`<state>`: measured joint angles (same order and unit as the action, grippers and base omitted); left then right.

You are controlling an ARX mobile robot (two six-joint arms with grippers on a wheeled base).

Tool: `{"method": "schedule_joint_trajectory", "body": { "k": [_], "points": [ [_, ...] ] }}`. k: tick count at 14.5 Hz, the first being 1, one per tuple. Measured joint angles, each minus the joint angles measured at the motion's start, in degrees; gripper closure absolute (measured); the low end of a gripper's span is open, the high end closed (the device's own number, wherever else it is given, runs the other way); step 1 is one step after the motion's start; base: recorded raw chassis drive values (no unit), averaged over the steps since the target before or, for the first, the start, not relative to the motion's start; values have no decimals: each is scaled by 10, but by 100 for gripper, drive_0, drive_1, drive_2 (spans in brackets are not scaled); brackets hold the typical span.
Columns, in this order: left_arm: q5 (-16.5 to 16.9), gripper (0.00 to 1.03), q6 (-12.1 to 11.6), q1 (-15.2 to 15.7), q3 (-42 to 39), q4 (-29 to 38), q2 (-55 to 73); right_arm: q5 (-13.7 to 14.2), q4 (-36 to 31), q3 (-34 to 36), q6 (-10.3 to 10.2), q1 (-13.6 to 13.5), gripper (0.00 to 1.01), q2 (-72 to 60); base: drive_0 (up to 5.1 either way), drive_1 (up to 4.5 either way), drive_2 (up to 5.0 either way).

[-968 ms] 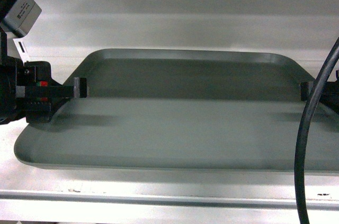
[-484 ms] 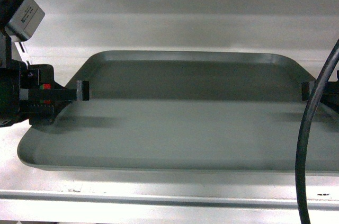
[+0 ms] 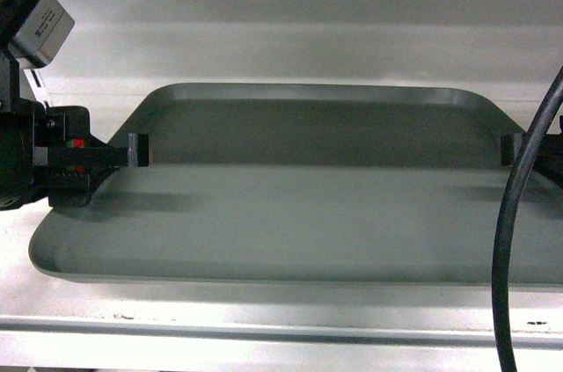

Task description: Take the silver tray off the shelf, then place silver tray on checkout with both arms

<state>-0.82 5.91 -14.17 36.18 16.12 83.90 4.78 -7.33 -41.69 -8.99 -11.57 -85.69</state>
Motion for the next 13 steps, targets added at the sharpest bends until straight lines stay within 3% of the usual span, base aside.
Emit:
{"method": "schedule_joint_trajectory", "body": {
  "k": [5, 13],
  "points": [
    [0, 99, -1, 0, 0, 1, 0, 0, -1, 0, 0, 0, 98, 0, 7, -67, 81],
    [-2, 99, -2, -2, 0, 3, -2, 2, -5, 0, 0, 0, 98, 10, 6, -410, 422]
  ]
}}
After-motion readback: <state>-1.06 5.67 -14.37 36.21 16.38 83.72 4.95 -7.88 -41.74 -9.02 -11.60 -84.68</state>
